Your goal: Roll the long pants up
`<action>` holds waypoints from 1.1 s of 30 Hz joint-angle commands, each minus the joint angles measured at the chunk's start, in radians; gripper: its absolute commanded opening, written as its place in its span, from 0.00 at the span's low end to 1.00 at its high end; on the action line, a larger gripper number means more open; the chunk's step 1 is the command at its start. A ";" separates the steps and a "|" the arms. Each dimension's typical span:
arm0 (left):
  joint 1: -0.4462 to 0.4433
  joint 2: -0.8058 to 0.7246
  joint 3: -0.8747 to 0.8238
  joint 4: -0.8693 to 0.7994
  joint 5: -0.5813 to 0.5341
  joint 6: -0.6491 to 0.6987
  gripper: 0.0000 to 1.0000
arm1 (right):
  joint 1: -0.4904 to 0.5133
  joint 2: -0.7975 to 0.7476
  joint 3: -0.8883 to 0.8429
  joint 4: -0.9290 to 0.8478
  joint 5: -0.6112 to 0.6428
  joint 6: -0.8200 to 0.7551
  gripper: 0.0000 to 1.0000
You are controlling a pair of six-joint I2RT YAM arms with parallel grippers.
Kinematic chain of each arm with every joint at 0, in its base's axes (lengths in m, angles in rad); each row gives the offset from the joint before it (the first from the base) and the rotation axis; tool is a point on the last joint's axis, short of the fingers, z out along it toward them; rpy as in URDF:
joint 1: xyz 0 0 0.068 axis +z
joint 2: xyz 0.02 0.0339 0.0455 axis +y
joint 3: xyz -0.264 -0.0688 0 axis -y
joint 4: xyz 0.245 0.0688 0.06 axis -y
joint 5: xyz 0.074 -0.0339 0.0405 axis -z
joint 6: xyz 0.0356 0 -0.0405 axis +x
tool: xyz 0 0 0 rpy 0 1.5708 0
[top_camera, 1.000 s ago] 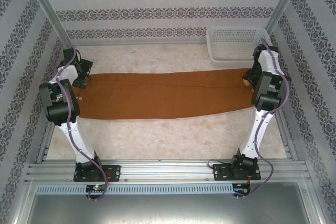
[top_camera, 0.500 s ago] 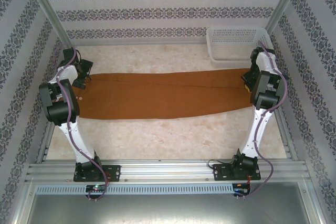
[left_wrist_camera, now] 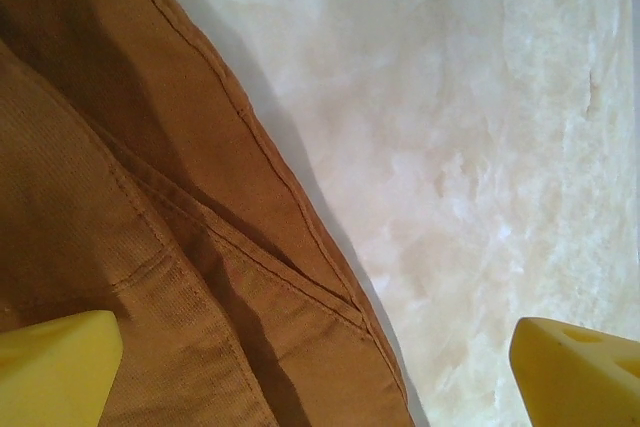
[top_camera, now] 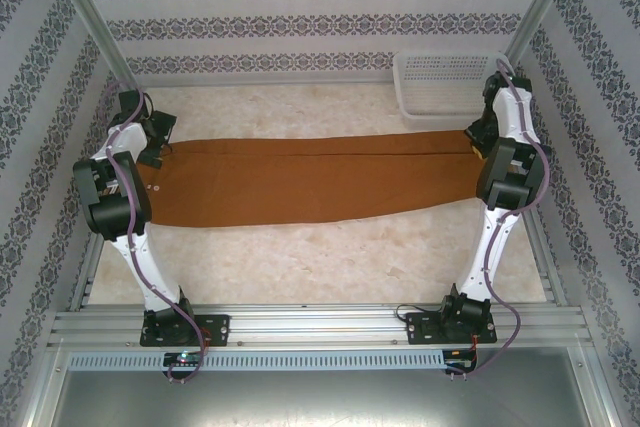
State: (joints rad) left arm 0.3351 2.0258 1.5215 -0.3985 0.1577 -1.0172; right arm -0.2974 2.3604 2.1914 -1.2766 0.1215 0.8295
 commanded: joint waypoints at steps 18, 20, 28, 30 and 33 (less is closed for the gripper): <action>-0.002 -0.132 0.026 -0.086 -0.048 0.016 1.00 | 0.012 0.115 0.261 -0.010 -0.065 -0.054 0.00; -0.002 -0.141 0.022 -0.089 -0.057 0.018 1.00 | 0.018 0.128 0.261 0.013 -0.076 -0.066 0.00; -0.002 -0.164 0.009 -0.100 -0.085 0.025 1.00 | 0.046 0.159 0.258 0.111 -0.108 -0.124 0.00; -0.002 -0.170 0.009 -0.103 -0.088 0.026 1.00 | 0.050 0.158 0.258 0.125 -0.114 -0.123 0.00; -0.002 -0.173 0.008 -0.105 -0.092 0.027 1.00 | 0.051 0.154 0.258 0.148 -0.120 -0.130 0.00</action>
State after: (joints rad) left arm 0.3351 1.8874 1.5227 -0.4648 0.0929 -1.0126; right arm -0.2657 2.5092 2.4245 -1.2350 0.0357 0.7288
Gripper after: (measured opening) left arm 0.999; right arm 0.064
